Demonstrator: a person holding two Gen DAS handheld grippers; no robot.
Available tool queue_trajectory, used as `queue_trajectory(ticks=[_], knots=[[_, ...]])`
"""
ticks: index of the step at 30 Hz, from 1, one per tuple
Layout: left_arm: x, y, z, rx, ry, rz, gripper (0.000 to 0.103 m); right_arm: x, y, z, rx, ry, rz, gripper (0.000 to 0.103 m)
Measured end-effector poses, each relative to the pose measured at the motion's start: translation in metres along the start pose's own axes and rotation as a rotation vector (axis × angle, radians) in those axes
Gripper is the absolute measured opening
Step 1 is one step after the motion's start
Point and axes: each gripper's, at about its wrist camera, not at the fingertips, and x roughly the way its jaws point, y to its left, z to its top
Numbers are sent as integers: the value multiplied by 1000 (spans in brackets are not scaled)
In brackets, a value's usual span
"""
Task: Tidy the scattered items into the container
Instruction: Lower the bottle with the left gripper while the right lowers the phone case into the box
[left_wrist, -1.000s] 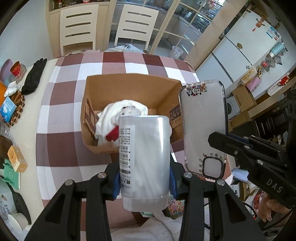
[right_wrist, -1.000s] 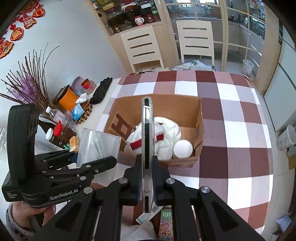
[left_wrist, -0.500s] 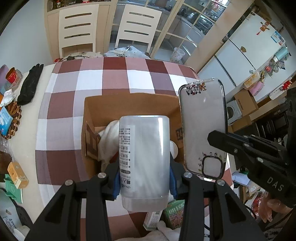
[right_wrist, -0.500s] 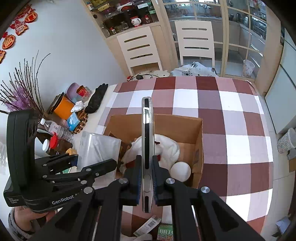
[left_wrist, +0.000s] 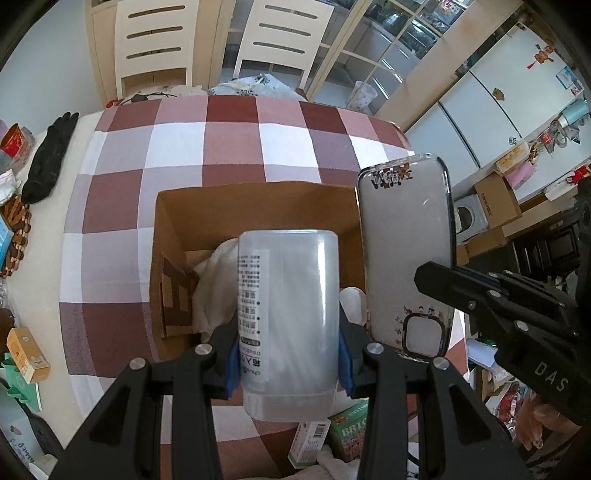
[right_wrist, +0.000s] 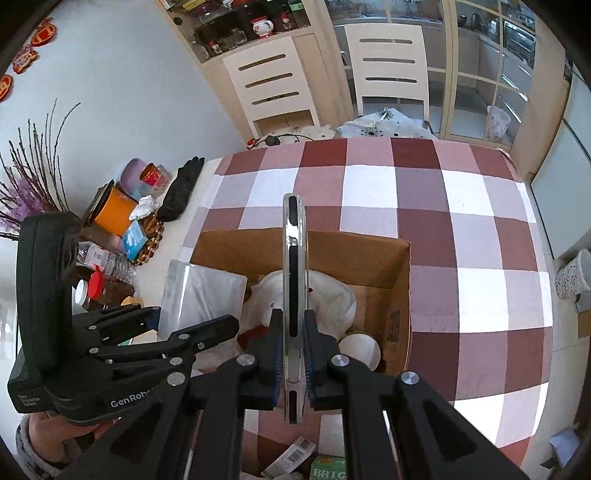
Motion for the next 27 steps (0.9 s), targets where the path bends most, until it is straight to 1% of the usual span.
queue_trajectory(ticks=[21,24,25,26,27], knots=[[22,4,3,3,51,3,41,25,-9,-1,75,50,-12,10],[23,4,4,11,56,18,41,28,-10,0,84,57,-13,10],[24,3,4,14,58,29,43,29,-11,0,91,58,-10,12],[25,3,4,16,59,35,49,29,-12,0,102,59,-9,13],[24,3,4,17,55,35,52,30,-14,0,116,60,-9,18]])
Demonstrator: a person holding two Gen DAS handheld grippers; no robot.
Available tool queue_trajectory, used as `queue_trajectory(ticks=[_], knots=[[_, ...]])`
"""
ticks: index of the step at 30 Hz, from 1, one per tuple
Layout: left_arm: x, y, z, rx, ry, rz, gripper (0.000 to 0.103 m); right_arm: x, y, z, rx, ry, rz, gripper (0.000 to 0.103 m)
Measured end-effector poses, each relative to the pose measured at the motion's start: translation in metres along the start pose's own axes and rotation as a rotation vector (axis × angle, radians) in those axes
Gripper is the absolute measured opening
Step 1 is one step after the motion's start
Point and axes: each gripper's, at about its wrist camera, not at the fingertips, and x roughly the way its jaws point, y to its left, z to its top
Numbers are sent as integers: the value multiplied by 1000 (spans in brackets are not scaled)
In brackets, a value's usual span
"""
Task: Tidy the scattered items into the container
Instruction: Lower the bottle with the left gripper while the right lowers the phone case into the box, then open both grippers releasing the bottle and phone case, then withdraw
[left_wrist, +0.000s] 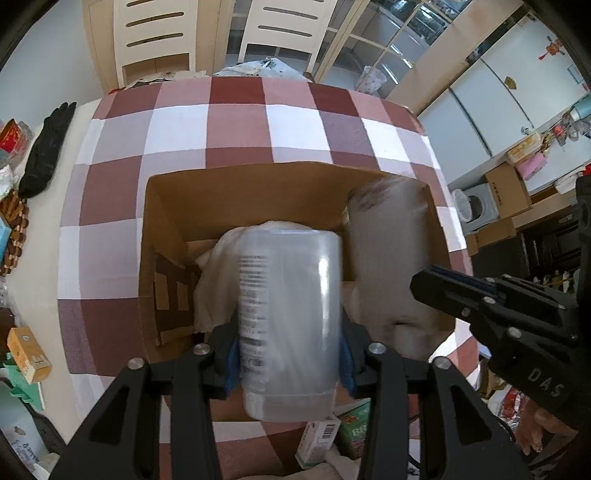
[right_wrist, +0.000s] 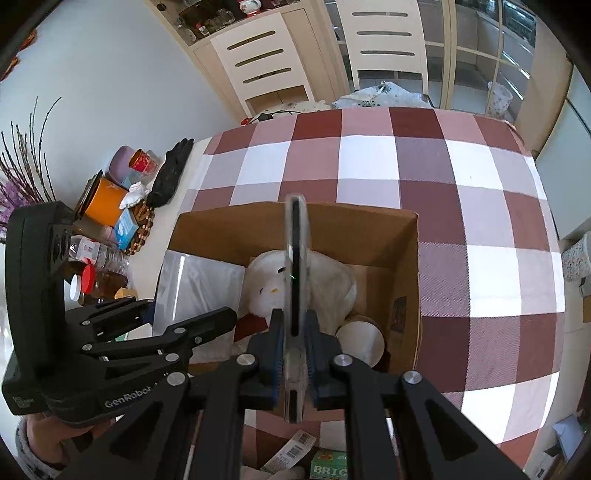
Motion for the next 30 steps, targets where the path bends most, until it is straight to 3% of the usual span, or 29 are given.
queue_trajectory(ticks=[3,5,16,30], knots=[[-6,-2,1,14,-24,16,62,-2,-4,2,31,-7,-18,41],[-9,-3,2,21,-32,29,66,-5,-5,2,38,-22,-38,42],[-17,-10,-6,31,-35,31,67,-14,-7,-4,94,-47,-66,44],[-36,-28,-41,61,-50,38,67,-39,1,-32,120,-91,-88,44]])
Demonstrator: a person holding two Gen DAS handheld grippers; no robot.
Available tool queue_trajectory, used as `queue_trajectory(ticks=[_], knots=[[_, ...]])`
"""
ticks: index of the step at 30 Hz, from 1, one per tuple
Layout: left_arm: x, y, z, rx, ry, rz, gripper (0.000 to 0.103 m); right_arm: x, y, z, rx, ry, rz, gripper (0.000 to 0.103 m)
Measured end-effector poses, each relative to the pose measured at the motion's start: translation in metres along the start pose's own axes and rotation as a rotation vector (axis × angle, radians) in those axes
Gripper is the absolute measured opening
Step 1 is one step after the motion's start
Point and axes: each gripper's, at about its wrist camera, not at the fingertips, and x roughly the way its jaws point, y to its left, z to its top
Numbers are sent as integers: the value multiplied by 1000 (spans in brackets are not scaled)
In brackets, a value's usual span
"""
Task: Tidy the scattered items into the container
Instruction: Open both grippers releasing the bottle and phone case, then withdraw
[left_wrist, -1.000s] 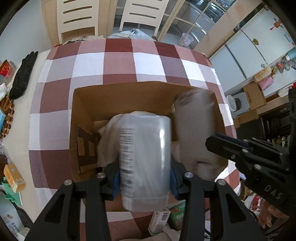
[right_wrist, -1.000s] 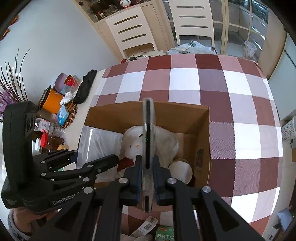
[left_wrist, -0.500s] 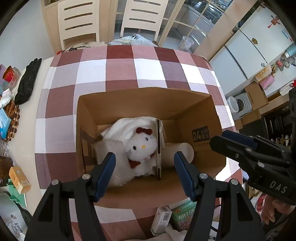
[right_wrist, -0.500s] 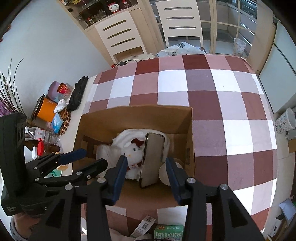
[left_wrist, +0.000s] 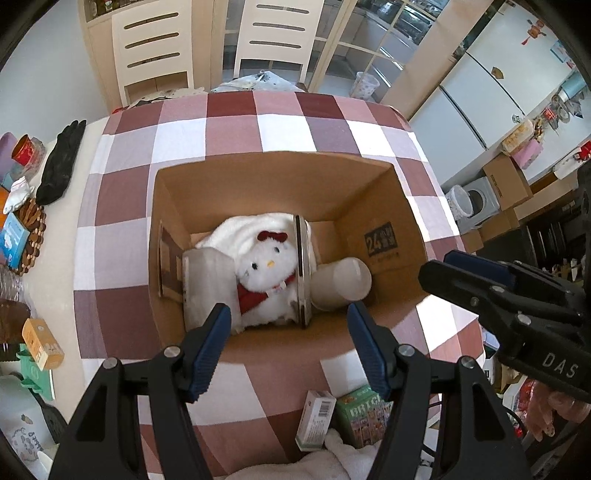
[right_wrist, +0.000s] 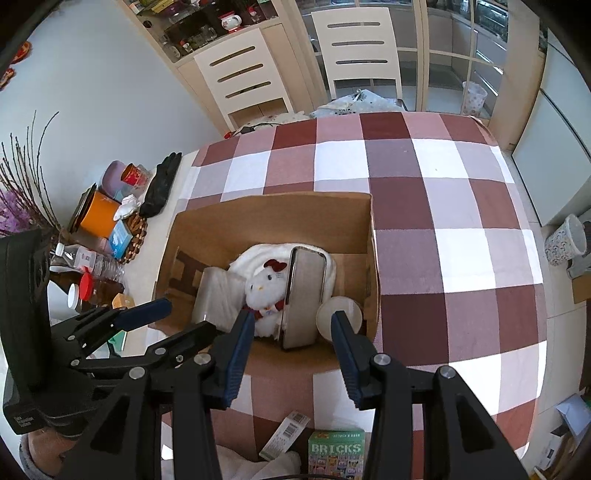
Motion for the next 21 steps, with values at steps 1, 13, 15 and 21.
queue_trajectory(ticks=[1,13,15,21], knots=[[-1,-1,-3,0,1,0,67,-2,0,-2,2,-2,-1,44],[-12,-11,-45,7,8,5,67,-23,9,-34,25,-28,-5,54],[-9,-12,-55,4,16,2,67,-23,7,-41,39,-23,-8,62],[17,-15,-92,9,95,1,68,-7,-5,-71,57,54,-49,73]])
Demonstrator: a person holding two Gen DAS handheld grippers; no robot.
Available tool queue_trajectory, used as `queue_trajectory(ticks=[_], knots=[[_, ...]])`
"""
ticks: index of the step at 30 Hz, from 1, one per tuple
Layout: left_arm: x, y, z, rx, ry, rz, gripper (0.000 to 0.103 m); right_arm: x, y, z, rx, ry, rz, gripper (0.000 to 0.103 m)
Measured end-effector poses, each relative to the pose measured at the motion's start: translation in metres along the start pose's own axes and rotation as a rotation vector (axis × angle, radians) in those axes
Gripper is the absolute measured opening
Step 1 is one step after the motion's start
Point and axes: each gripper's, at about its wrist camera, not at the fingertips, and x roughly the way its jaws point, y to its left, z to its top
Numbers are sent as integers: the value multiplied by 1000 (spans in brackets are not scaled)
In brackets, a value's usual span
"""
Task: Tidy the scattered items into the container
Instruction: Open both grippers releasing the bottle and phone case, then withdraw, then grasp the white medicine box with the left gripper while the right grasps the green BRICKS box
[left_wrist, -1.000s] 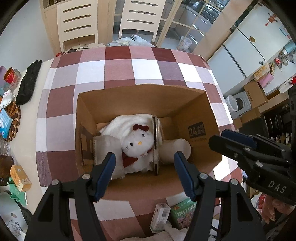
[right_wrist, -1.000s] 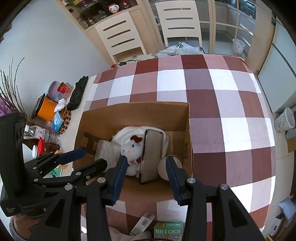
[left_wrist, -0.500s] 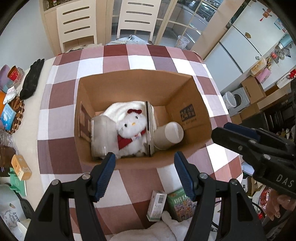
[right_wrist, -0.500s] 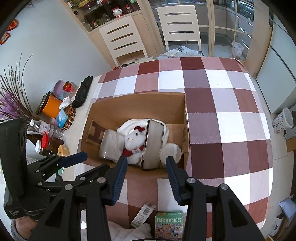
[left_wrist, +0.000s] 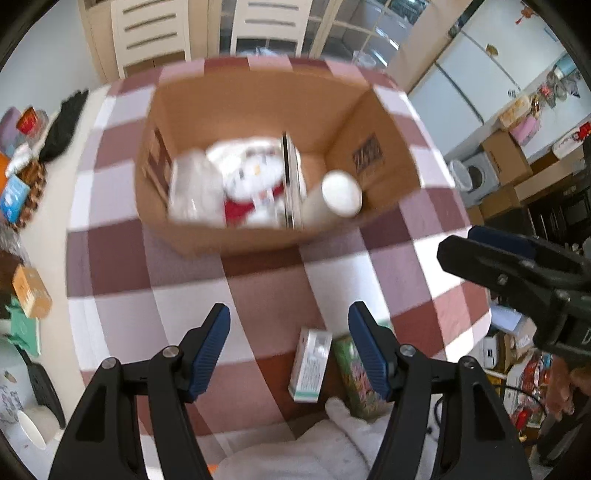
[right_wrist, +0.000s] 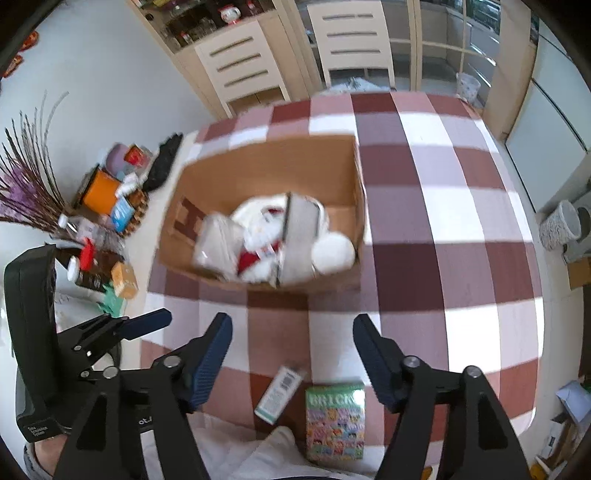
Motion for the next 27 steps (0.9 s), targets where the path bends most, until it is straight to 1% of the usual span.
queue_trajectory(ticks=[3,8,12,18,22,27], knots=[[24,-1,-17,1,66,-8,68,17,-8,-17,7,64,-25,74],[63,-1,-39,3,169,-27,68,50,-22,-54,18,197,-37,74],[85,-8,-51,38,219,-39,68,68,-28,-83,25,264,-53,74],[106,-17,-64,69,255,-56,68,80,-30,-101,18,294,-90,74],[117,-18,-66,84,264,-61,68,93,-31,-111,9,328,-109,74],[132,-15,-68,109,260,-19,68,102,-33,-120,21,344,-108,74]])
